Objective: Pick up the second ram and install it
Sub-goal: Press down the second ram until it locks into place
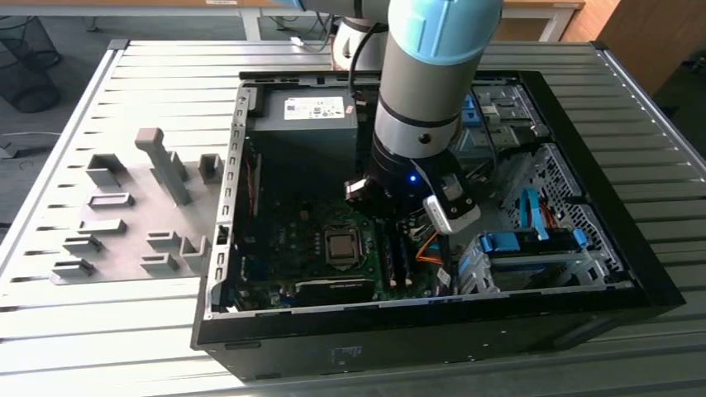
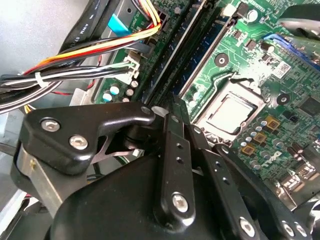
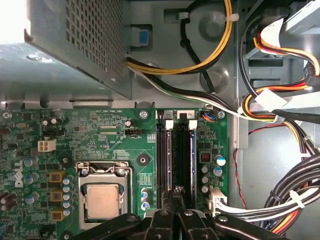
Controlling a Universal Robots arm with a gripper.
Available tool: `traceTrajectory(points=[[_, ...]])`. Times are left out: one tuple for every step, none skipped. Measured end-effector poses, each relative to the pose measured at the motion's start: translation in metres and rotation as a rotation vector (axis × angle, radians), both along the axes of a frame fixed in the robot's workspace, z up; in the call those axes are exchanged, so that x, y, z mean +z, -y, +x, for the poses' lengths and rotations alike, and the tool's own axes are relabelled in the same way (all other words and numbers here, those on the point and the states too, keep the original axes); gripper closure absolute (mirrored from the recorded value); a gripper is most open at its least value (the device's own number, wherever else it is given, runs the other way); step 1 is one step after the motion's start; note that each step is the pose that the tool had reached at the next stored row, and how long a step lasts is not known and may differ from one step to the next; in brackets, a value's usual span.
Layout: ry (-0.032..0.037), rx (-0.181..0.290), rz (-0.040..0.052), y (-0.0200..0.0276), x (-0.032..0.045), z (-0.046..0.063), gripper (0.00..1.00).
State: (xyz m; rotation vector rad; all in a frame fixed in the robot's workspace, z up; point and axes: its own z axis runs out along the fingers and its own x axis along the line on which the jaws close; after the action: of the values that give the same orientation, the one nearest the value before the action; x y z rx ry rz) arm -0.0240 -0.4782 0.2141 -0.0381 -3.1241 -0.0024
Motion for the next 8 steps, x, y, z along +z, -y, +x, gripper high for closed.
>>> traceTrajectory(points=[[-0.0002,0.000,-0.0006,0.0000,0.0007,0.000,0.89],[0.0002,0.000,0.0005,-0.0001,0.0015,0.000,0.89],[0.0011,0.000,0.0029,-0.0004,0.0036,0.000,0.89],[0.0014,0.000,0.0041,-0.0005,0.0065,0.000,0.89],[0.0007,0.000,0.0020,-0.0001,0.0105,0.000,0.89],[0.0003,0.000,0.0010,0.0000,0.0141,0.000,0.89],[0.0004,0.000,0.0014,0.0000,0.0163,0.000,0.89],[0.0003,0.000,0.0010,0.0000,0.0181,0.000,0.89]])
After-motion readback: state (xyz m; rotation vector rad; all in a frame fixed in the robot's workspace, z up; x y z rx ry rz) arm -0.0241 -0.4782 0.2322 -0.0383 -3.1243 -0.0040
